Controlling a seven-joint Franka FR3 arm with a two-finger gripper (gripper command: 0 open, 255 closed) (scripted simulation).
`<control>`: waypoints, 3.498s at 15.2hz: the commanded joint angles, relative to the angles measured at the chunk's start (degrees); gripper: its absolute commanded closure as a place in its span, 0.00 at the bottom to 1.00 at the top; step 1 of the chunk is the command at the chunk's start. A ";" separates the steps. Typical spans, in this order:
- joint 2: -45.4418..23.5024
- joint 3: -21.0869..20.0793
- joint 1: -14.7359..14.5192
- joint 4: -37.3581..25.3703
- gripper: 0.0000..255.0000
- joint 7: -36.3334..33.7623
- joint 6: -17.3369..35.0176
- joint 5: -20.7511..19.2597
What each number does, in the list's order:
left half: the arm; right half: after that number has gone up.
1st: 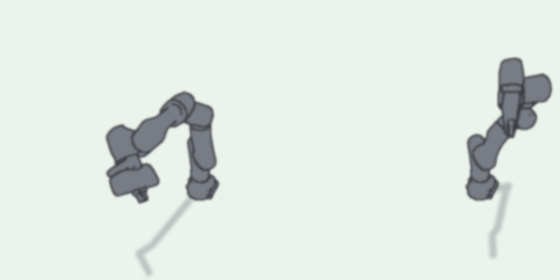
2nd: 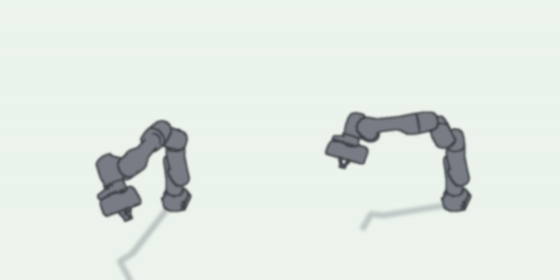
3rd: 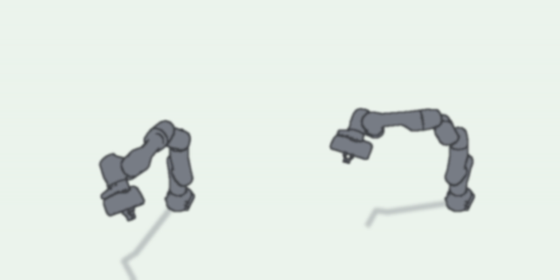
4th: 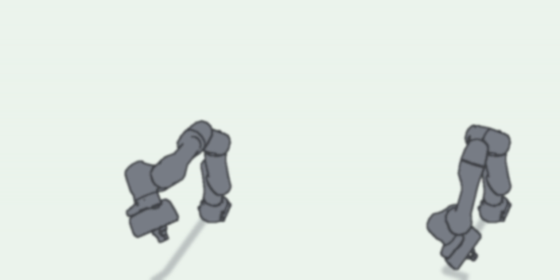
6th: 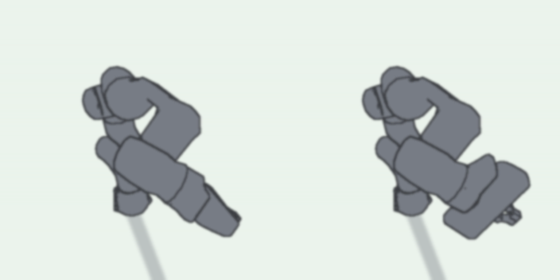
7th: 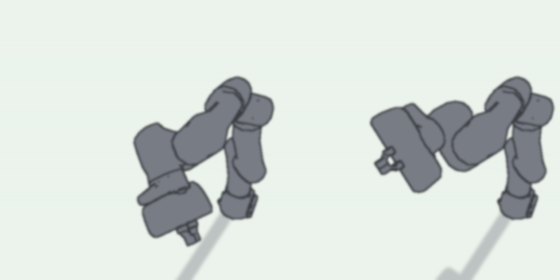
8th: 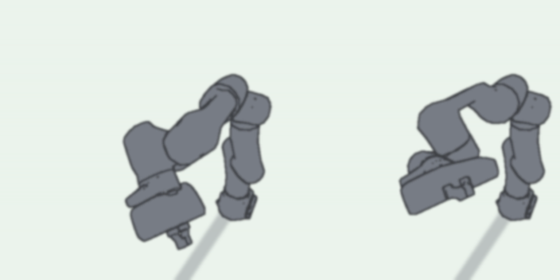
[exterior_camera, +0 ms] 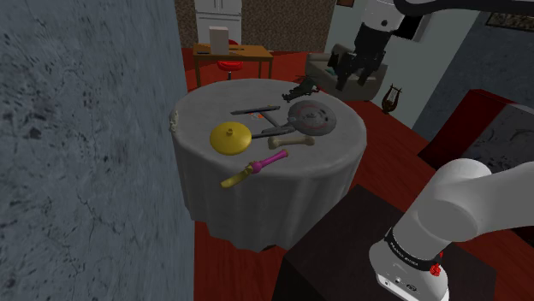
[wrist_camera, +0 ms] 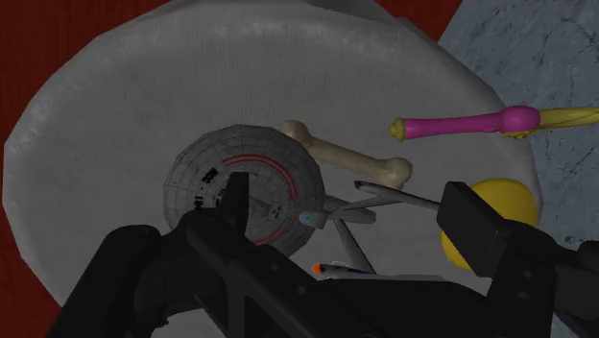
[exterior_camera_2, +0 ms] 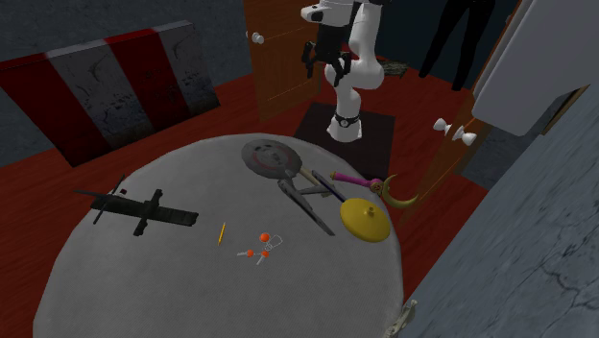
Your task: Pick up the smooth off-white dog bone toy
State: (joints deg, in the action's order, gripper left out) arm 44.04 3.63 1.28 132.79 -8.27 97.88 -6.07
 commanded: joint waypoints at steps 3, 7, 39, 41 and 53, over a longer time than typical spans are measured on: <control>-2.90 2.50 -1.84 0.74 0.00 6.49 2.91 -0.77; -9.59 7.21 -5.64 1.17 0.00 19.39 8.42 -1.76; -46.08 16.55 -18.05 -2.87 1.00 72.96 31.47 4.96; -46.15 16.47 -18.13 -2.60 1.00 72.82 31.79 4.99; -41.26 16.34 -18.25 -5.85 1.00 71.65 23.92 3.14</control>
State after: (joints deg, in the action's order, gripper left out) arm 2.17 20.02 -16.94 127.25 63.57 122.63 -2.71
